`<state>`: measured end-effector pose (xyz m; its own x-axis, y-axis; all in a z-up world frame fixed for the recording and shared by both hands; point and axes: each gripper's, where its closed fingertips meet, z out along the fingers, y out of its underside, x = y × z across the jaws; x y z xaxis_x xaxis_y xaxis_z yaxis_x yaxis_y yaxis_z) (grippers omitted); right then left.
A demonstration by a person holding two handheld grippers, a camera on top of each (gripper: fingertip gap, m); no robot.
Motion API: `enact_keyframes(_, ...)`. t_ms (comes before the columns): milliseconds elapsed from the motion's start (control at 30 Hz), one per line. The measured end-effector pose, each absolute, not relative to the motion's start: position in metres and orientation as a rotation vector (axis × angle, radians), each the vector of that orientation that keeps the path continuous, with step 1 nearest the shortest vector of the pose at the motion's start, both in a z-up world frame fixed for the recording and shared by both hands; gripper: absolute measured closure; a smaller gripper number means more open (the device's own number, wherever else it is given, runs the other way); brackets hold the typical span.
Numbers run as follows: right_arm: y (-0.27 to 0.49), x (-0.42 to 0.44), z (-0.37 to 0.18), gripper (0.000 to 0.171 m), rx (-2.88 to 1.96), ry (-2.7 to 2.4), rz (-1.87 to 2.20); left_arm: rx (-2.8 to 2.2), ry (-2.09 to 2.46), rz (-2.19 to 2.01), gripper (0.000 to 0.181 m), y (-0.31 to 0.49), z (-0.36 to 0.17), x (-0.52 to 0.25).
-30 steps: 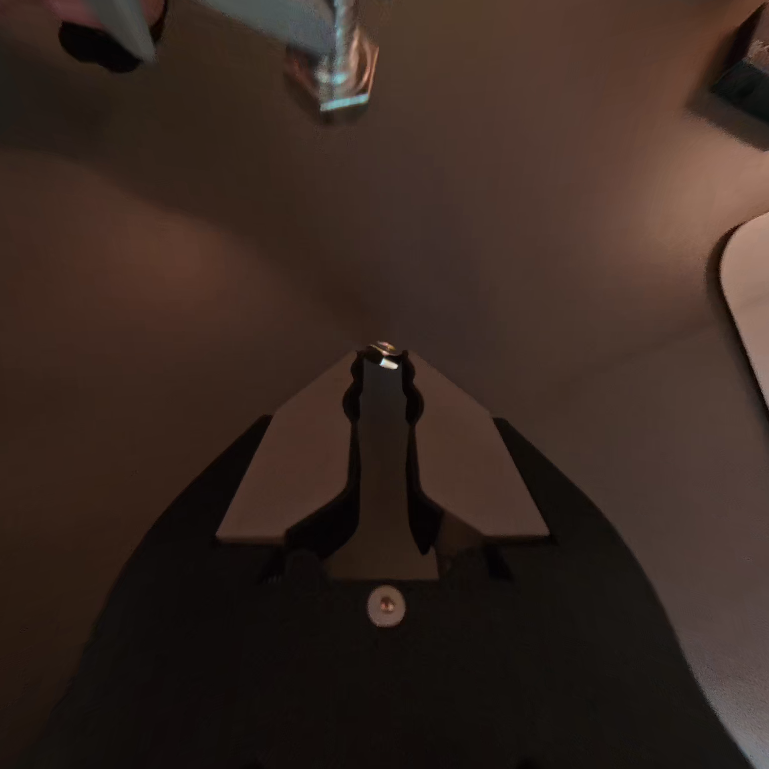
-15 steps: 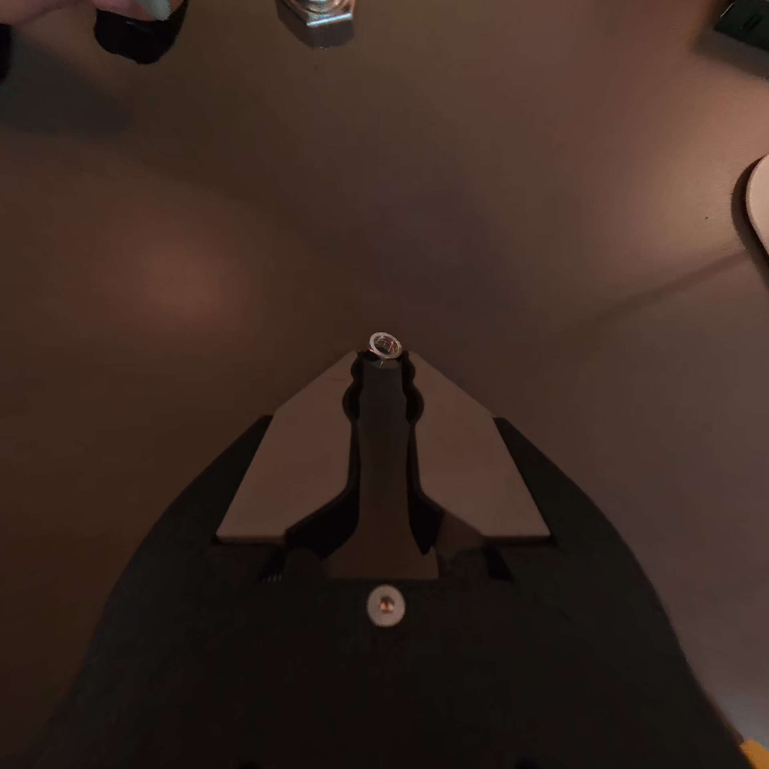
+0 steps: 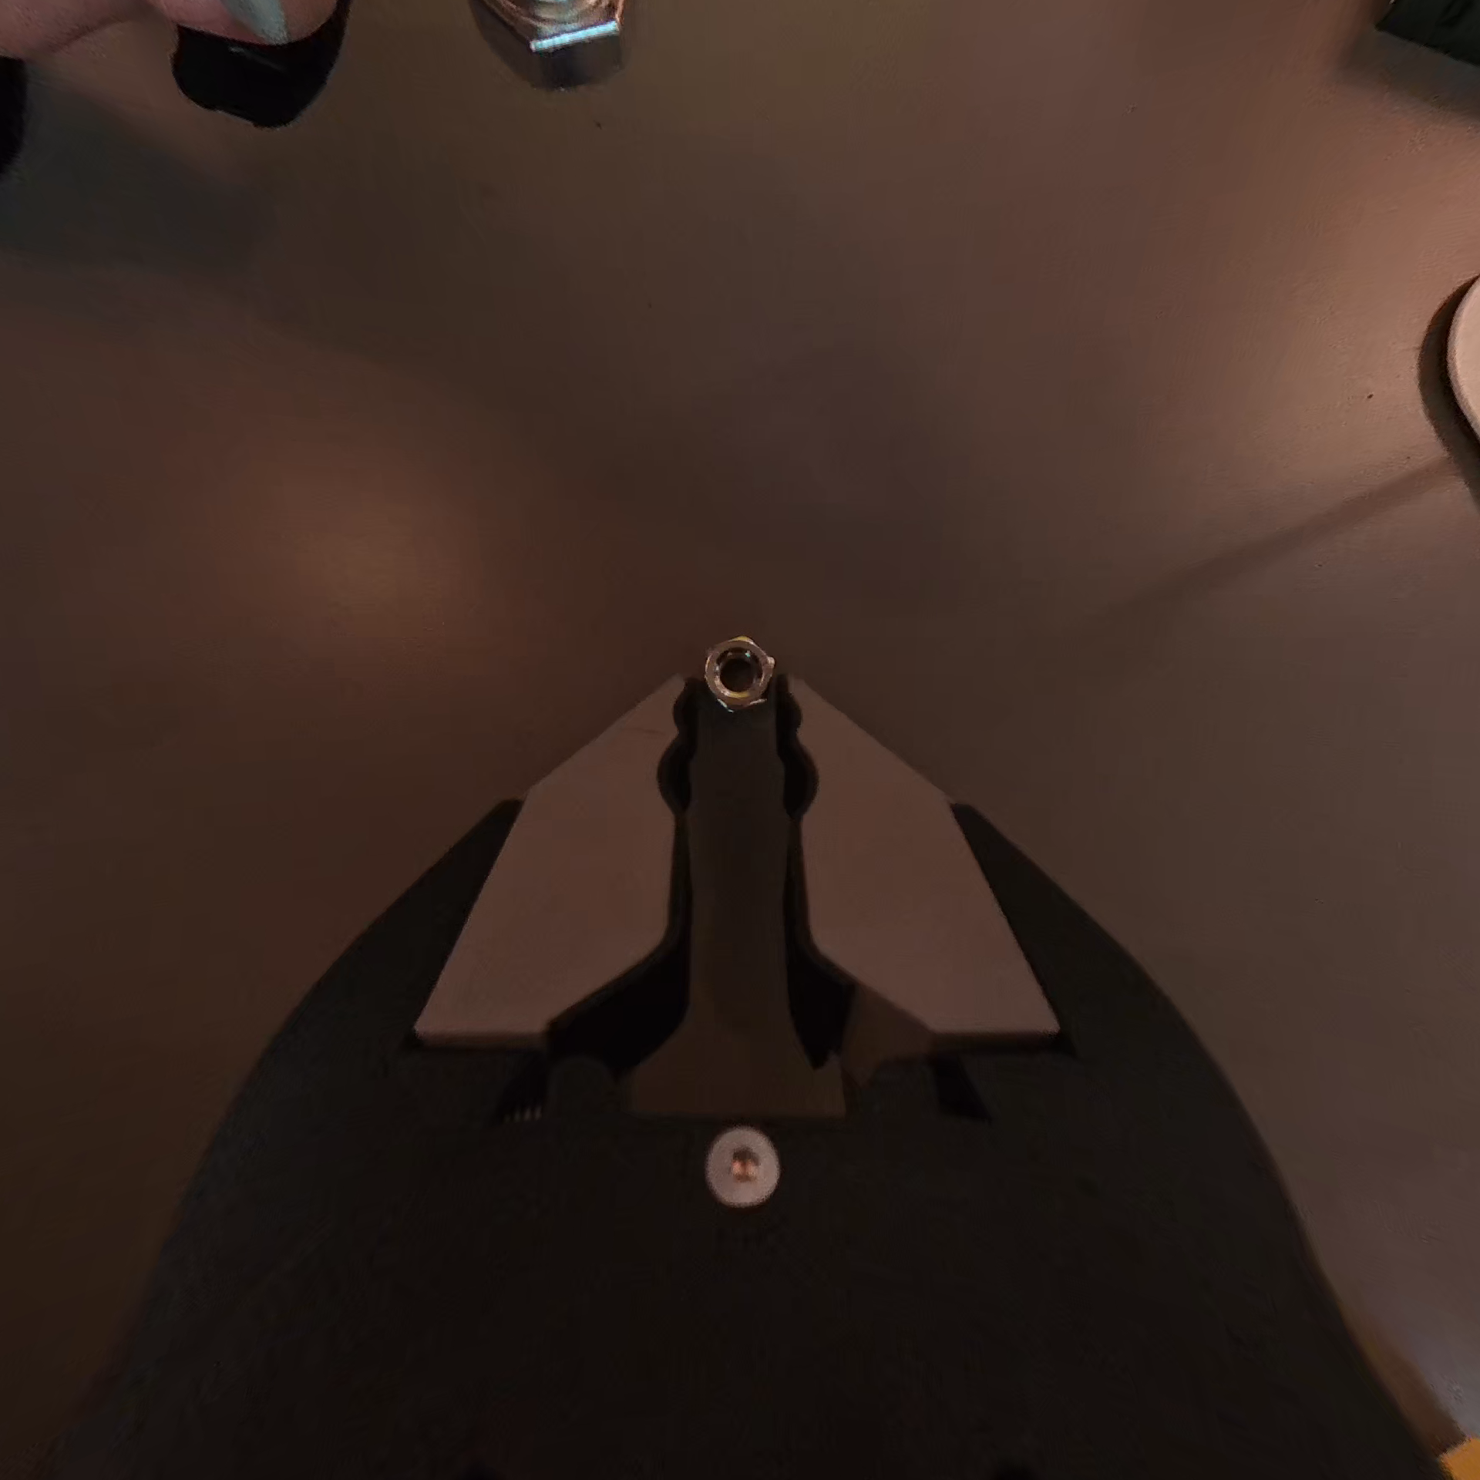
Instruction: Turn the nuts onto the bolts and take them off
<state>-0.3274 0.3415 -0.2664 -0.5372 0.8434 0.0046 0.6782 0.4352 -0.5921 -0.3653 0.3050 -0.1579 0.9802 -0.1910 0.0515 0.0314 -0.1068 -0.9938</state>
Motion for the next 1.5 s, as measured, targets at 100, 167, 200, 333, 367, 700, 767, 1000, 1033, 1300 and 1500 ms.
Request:
enact_keyframes(100, 0.341, -0.329, -0.264, 0.156, -1.310, -2.378, 0.802, -1.671, 0.130, -0.188, 0.174, 0.305, -0.158, -0.364)
enact_keyframes(167, 0.341, -0.329, -0.264, 0.156, -1.313, -2.375, 0.802, -1.670, 0.135, -0.184, 0.174, 0.305, -0.158, -0.363)
enact_keyframes(200, 0.341, -0.329, -0.265, 0.156, -1.317, -2.376, 0.799, -1.670, 0.138, -0.186, 0.174, 0.305, -0.158, -0.362)
enact_keyframes(333, 0.340, -0.330, -0.268, 0.157, -1.326, -2.379, 0.793, -1.673, 0.138, -0.186, 0.173, 0.305, -0.158, -0.362)
enact_keyframes(367, 0.340, -0.330, -0.268, 0.157, -1.331, -2.380, 0.792, -1.672, 0.139, -0.185, 0.173, 0.305, -0.158, -0.362)
enact_keyframes(700, 0.339, -0.331, -0.267, 0.158, -1.350, -2.372, 0.806, -1.675, 0.148, -0.178, 0.174, 0.305, -0.158, -0.361)
enact_keyframes(767, 0.342, -0.332, -0.265, 0.158, -1.358, -2.355, 0.806, -1.677, 0.151, -0.171, 0.173, 0.306, -0.159, -0.361)
enact_keyframes(1000, 0.345, -0.344, -0.210, 0.158, -1.354, -2.226, 0.993, -1.699, 0.167, -0.175, 0.173, 0.308, -0.165, -0.357)
enact_keyframes(1033, 0.341, -0.345, -0.195, 0.158, -1.334, -2.221, 1.031, -1.699, 0.174, -0.171, 0.173, 0.309, -0.165, -0.356)
enact_keyframes(1300, 0.304, -0.359, -0.117, 0.158, -1.164, -2.349, 1.170, -1.682, 0.200, -0.144, 0.174, 0.309, -0.161, -0.354)
enact_keyframes(1500, 0.299, -0.368, -0.126, 0.158, -1.143, -2.402, 1.033, -1.722, 0.161, -0.194, 0.174, 0.310, -0.168, -0.357)
